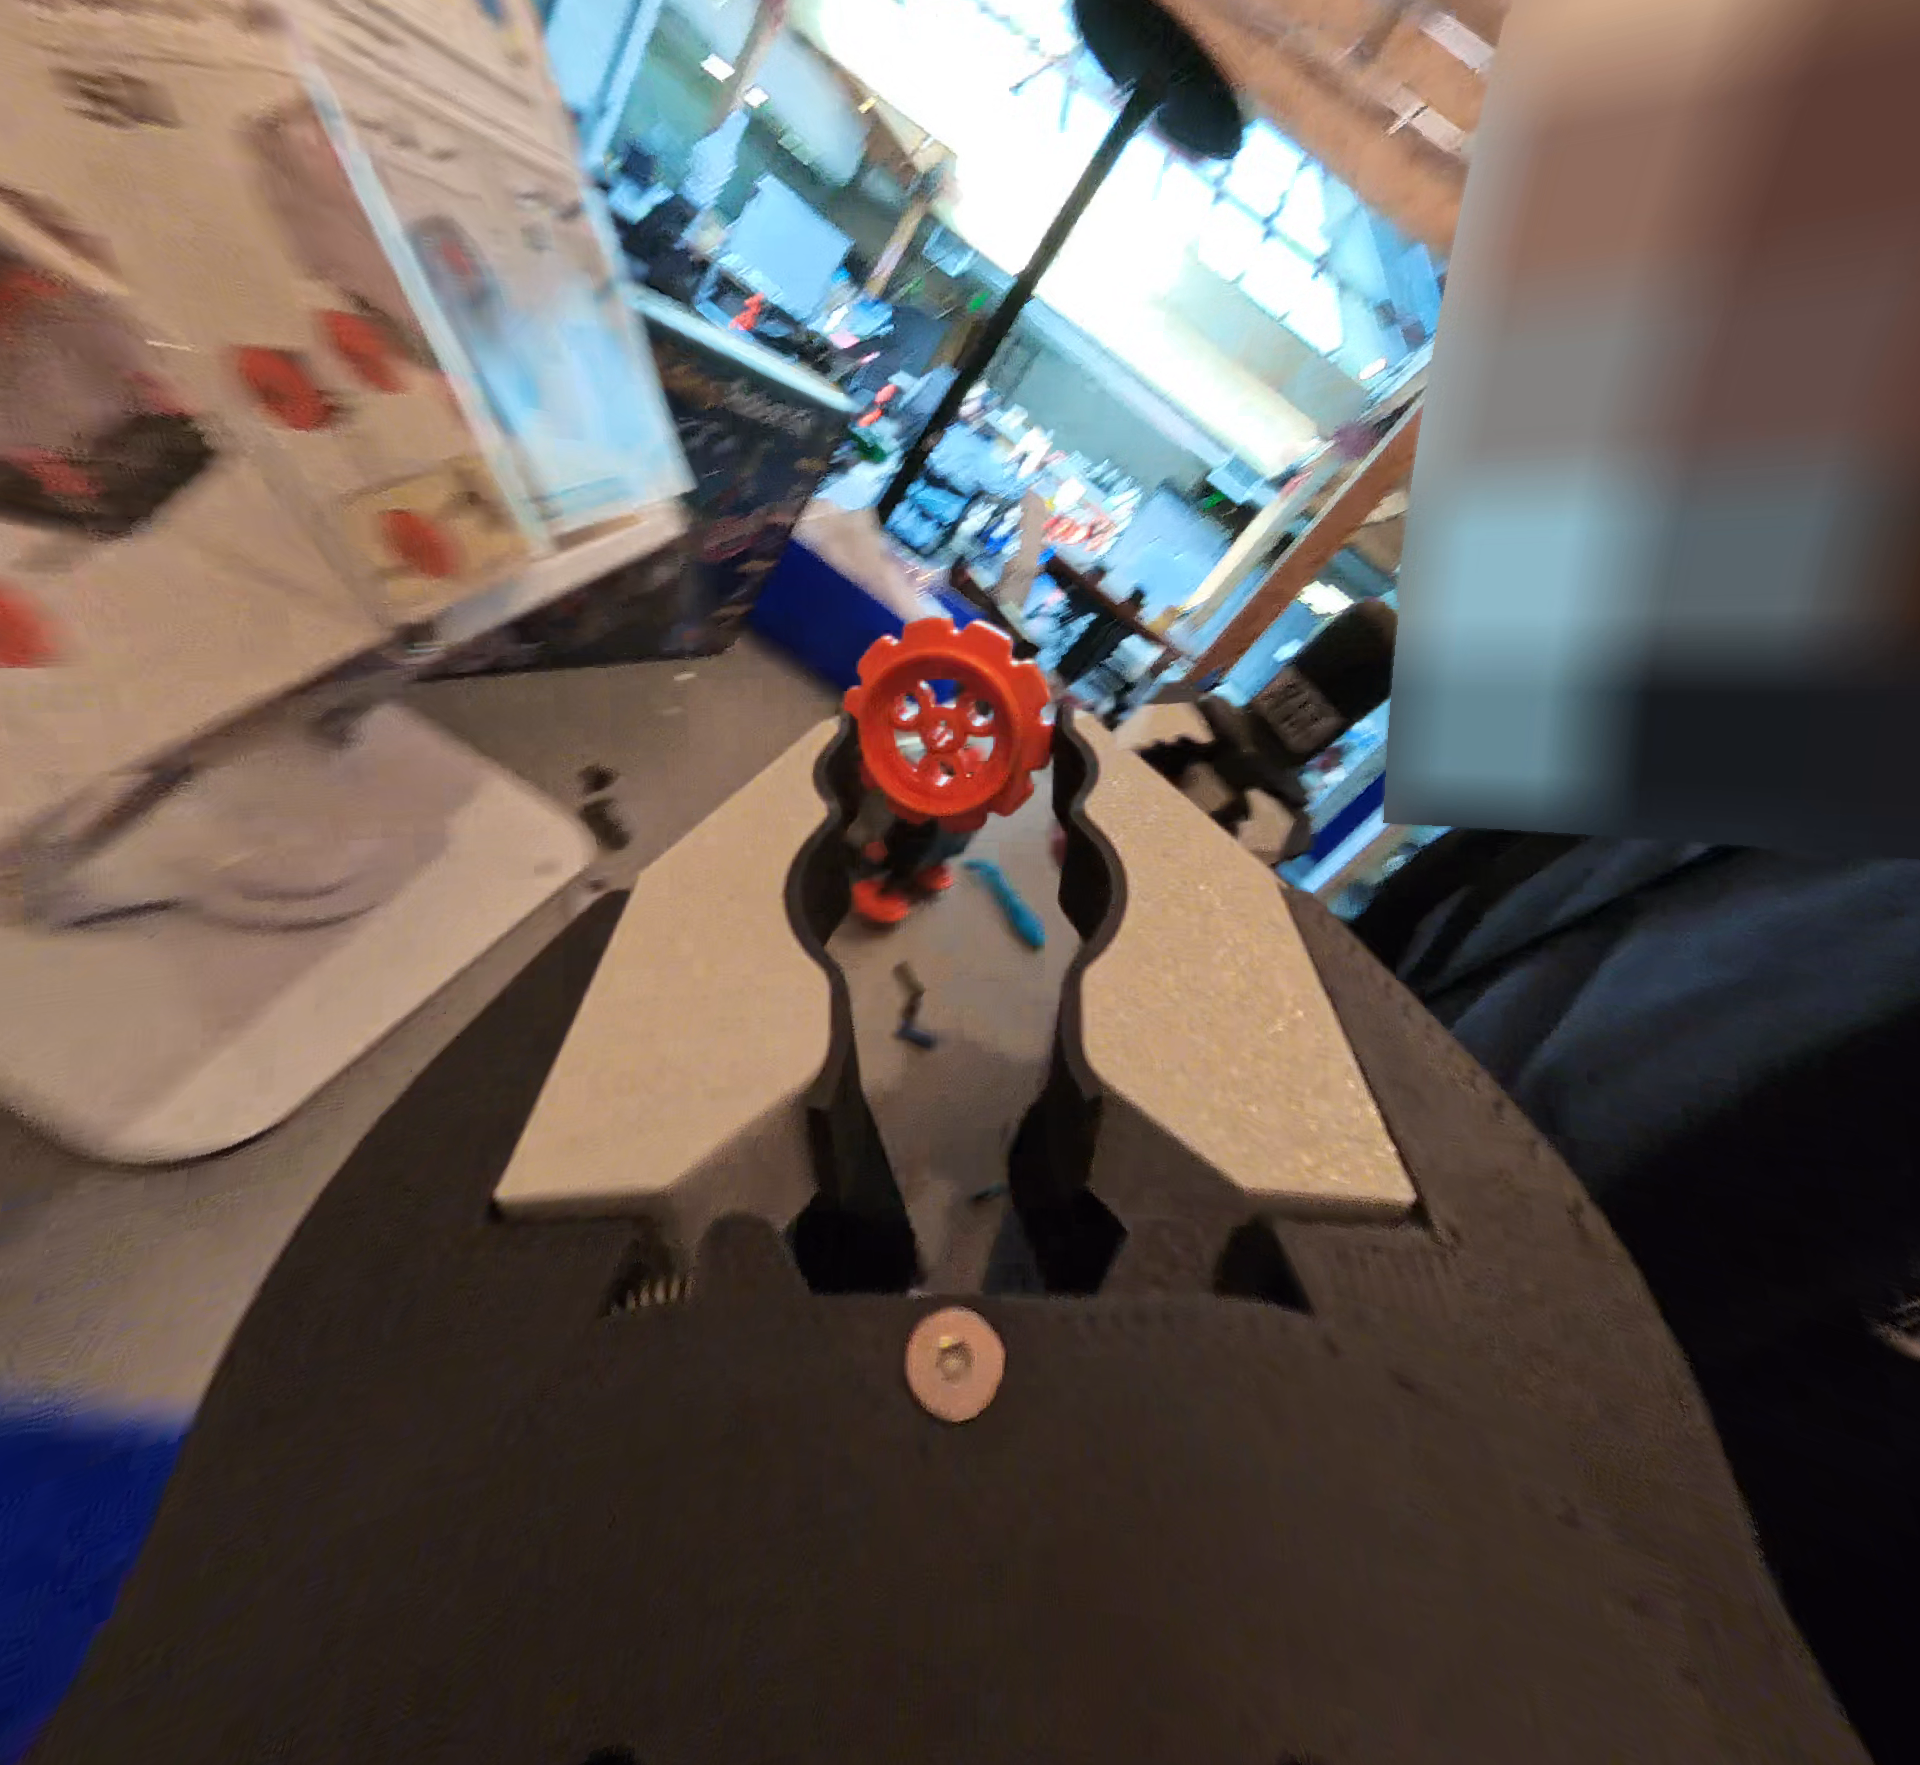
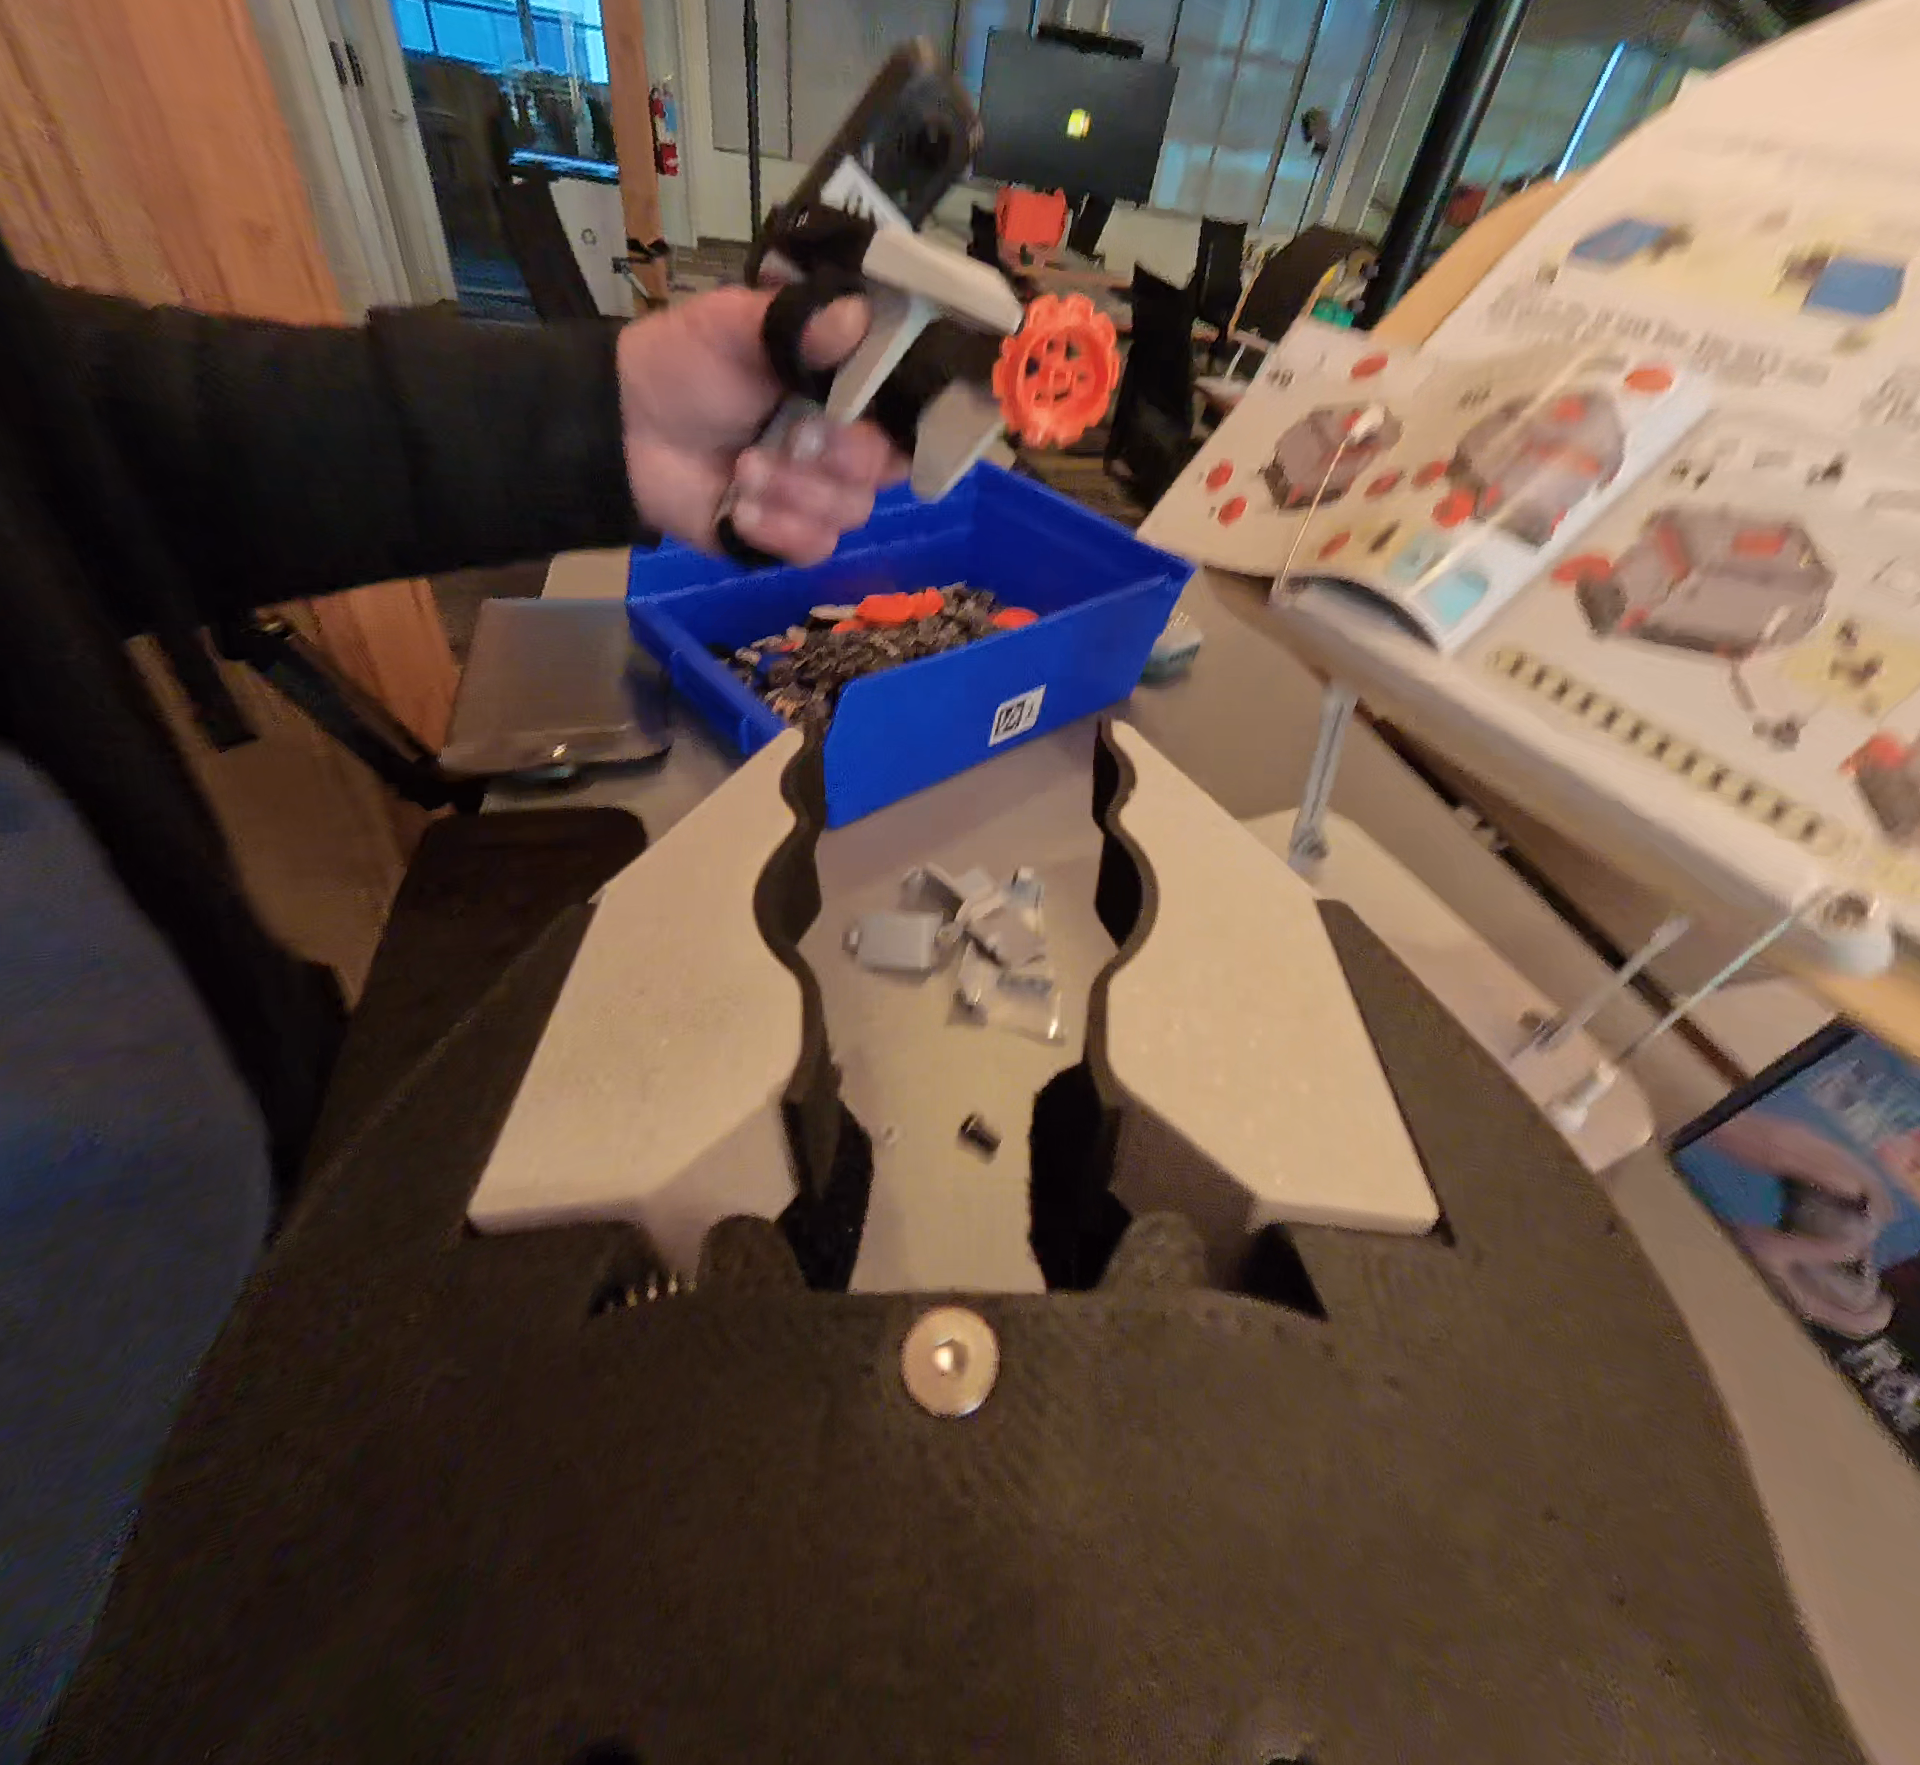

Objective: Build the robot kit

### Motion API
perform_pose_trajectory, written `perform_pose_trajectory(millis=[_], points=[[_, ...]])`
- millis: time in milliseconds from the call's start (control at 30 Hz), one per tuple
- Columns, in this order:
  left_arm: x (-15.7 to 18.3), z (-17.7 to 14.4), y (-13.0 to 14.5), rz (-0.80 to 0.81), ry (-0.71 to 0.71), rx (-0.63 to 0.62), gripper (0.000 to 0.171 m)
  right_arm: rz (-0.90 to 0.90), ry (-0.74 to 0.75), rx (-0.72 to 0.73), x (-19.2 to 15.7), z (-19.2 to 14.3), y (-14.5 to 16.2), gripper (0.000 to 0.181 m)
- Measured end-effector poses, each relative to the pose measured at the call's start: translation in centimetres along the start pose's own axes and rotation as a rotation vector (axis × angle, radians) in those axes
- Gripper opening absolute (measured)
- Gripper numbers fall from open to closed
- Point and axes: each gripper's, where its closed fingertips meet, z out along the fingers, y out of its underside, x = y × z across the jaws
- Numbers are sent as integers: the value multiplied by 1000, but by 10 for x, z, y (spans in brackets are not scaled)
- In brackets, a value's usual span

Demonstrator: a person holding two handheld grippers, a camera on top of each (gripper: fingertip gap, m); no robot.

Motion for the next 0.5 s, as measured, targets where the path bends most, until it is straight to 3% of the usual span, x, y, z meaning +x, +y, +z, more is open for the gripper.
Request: perform_pose_trajectory(millis=[200,333,500], points=[[49,75,40,-210,289,84,35,-87,48,48,10,16,-25,54],[62,112,72,-322,403,49,35,-69,76,15,18,2,-16,52],[75,147,92,-426,520,27,36,-35,103,-18,22,-22,-4,43]])
